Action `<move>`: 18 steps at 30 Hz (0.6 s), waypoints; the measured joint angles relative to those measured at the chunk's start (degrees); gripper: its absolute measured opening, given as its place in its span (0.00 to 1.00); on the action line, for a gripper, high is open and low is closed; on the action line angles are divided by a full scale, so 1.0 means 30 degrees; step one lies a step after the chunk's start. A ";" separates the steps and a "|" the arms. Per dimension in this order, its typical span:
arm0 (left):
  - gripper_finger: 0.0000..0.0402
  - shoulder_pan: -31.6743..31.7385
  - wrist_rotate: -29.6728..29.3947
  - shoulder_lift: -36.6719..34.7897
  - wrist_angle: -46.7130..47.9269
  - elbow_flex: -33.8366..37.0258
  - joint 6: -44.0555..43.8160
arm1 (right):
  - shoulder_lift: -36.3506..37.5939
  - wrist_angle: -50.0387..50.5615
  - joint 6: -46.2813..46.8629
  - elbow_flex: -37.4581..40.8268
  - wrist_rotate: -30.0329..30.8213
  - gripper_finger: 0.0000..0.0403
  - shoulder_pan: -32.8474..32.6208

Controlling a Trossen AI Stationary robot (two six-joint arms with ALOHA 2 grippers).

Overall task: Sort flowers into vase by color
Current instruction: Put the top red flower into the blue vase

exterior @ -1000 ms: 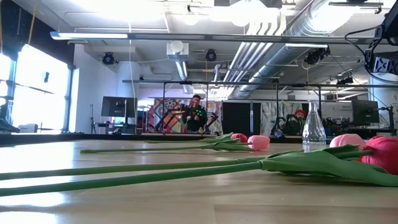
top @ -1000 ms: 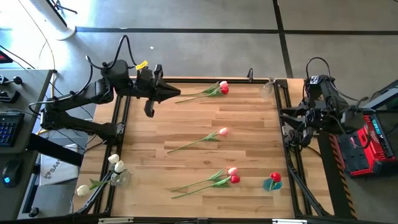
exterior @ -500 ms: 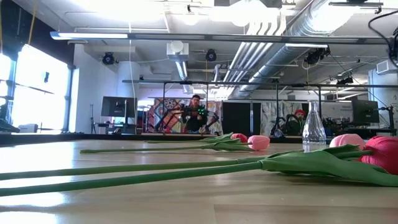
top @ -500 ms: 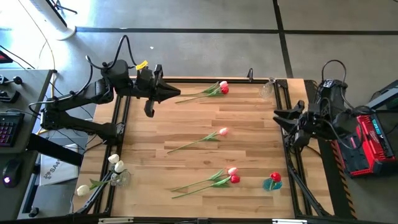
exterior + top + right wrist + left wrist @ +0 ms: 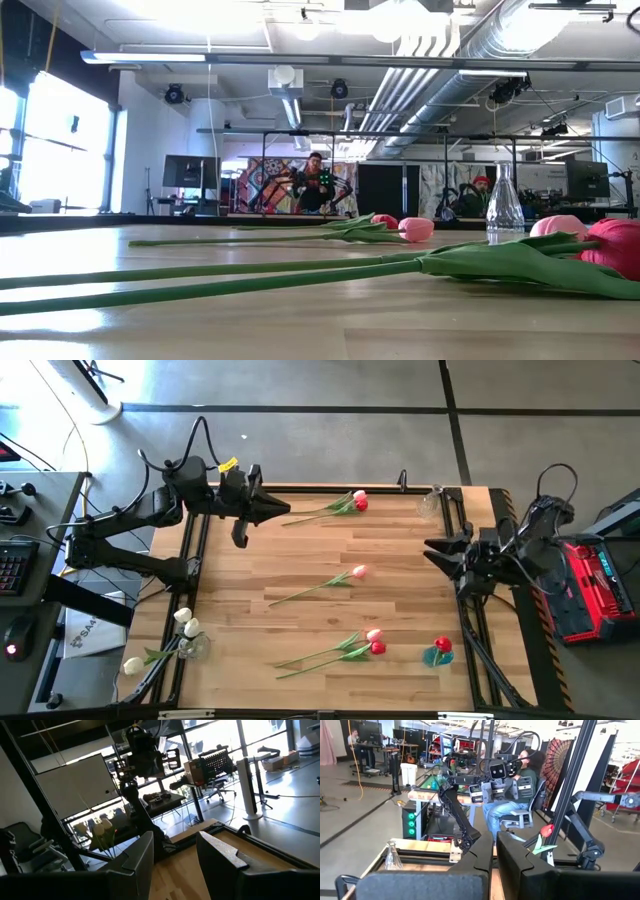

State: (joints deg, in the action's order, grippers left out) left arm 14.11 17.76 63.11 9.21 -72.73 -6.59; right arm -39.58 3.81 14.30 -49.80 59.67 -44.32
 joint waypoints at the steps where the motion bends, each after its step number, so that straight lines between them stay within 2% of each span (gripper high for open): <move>1: 0.02 0.0003 0.0000 0.0000 0.0000 -0.0005 -0.0155 | -0.0160 -0.0315 -0.0150 0.0000 -0.0443 0.35 0.0333; 10: 0.02 0.0001 -0.0168 0.0639 -0.0022 -0.0005 -0.0616 | -0.1045 -0.1812 0.0285 0.0000 -0.2437 0.35 0.2168; 18: 0.10 -0.0235 -0.1089 0.3573 0.0084 0.0007 -0.1427 | -0.1185 -0.1798 0.0858 0.0000 -0.2548 0.35 0.2691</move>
State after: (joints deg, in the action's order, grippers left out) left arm 13.41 14.49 73.83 9.46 -72.71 -10.87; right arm -43.13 -1.58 16.87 -49.80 52.03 -36.25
